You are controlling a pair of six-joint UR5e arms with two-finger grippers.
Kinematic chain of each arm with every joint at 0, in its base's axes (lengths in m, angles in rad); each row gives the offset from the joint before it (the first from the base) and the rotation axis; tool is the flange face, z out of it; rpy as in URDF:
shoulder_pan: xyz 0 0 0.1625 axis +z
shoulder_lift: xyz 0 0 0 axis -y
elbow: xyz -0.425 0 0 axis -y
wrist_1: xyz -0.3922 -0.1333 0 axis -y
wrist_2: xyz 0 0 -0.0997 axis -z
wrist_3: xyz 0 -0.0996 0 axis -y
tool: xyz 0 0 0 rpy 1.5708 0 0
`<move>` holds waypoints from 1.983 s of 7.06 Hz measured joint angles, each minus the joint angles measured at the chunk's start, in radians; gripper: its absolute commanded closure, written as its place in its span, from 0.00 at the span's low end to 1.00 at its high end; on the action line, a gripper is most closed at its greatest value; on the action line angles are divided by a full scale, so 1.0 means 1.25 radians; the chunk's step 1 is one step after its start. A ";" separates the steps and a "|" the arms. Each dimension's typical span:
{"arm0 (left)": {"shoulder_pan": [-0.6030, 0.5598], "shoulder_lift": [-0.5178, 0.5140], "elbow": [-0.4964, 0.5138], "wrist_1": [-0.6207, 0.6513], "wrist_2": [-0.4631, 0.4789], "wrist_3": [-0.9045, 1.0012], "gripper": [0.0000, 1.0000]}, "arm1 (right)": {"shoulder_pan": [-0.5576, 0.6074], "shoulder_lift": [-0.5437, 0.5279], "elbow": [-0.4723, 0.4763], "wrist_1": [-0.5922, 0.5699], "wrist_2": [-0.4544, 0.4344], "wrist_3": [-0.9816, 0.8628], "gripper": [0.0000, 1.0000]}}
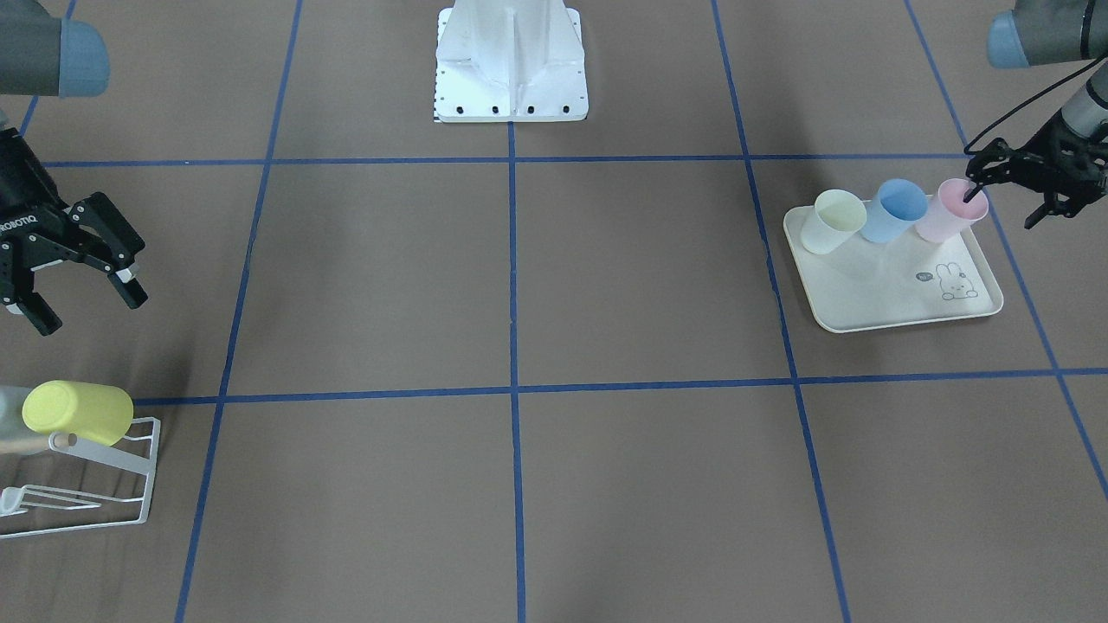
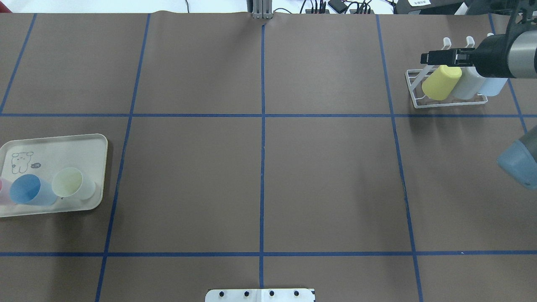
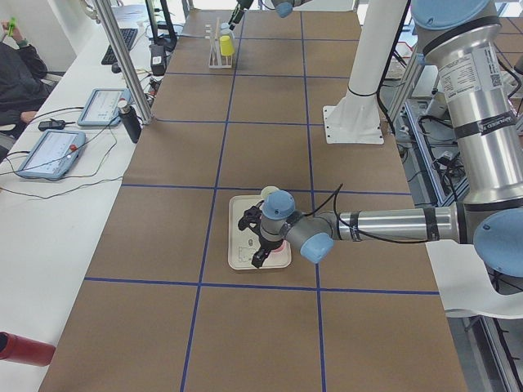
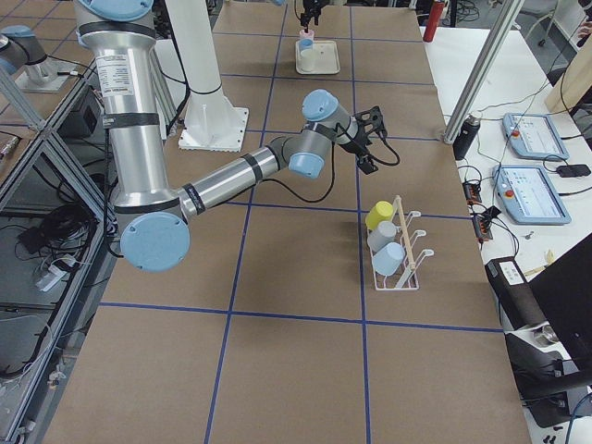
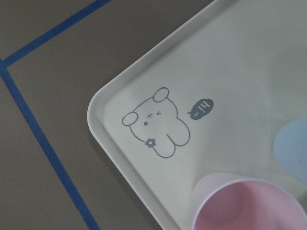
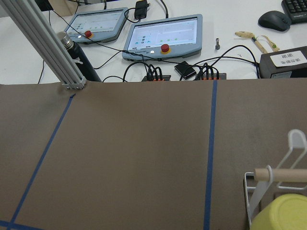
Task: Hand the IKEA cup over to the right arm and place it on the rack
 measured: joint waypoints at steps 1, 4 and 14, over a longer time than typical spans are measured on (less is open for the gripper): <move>0.009 -0.006 0.007 0.000 0.000 0.000 0.27 | 0.000 0.000 0.000 0.000 0.000 0.000 0.00; 0.022 -0.011 0.013 0.001 0.002 0.000 0.69 | 0.000 -0.001 0.000 0.000 0.000 0.000 0.00; -0.048 0.023 -0.079 0.009 0.004 -0.019 1.00 | 0.001 -0.002 0.006 0.001 0.000 0.001 0.00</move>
